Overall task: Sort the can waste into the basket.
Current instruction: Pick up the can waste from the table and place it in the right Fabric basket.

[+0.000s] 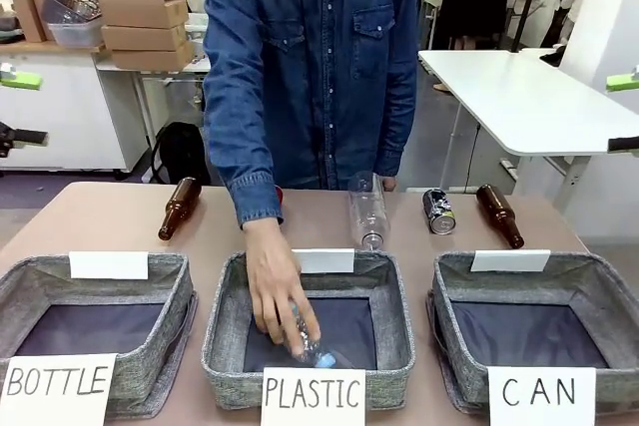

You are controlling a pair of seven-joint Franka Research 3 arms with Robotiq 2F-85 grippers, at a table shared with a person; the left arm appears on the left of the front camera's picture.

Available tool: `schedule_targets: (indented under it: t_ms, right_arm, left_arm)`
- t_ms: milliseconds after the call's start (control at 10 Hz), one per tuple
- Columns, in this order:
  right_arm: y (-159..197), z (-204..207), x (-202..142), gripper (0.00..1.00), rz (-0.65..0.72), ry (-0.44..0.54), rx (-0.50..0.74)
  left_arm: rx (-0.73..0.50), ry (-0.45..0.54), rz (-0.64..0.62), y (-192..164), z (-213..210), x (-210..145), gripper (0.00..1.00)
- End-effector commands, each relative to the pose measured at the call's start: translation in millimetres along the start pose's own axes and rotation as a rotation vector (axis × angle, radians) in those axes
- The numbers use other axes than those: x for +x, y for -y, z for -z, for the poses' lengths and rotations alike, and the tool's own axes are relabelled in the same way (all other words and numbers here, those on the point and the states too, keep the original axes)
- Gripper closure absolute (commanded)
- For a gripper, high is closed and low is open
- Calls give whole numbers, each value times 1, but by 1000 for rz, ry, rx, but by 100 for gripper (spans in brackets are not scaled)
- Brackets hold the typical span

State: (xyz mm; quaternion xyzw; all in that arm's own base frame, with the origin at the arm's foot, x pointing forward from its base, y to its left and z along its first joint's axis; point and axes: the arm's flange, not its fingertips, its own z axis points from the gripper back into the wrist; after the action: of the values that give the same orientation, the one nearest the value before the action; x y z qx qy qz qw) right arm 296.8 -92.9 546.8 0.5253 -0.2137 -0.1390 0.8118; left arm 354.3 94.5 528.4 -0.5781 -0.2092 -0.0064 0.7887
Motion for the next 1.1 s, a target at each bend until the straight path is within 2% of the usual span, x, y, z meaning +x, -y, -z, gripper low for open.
schedule_targets:
  t_ms: [0,200,300,400,800,900,1000]
  right_arm:
    - [-4,0,2,0,19,3,19]
    - [-4,0,2,0,19,3,19]
    - [-4,0,2,0,19,3,19]
    - [-4,0,2,0,19,3,19]
    - [-4,0,2,0,19,3,19]
    - [-4,0,2,0,19,3,19]
    - [-4,0,2,0,19,3,19]
  left_arm:
    - [-44,58,19,9,-33,-14,0]
    - [-15,22,75,13,-27,-19,0]
    - [9,27,115,14,-15,-16,0]
    - [46,-13,136,17,7,-12,0]
    - [286,-244,72,16,164,21,0]
    - [369,-260,61,17,199,22,0]
    - [449,-227,59,16,235,23,0]
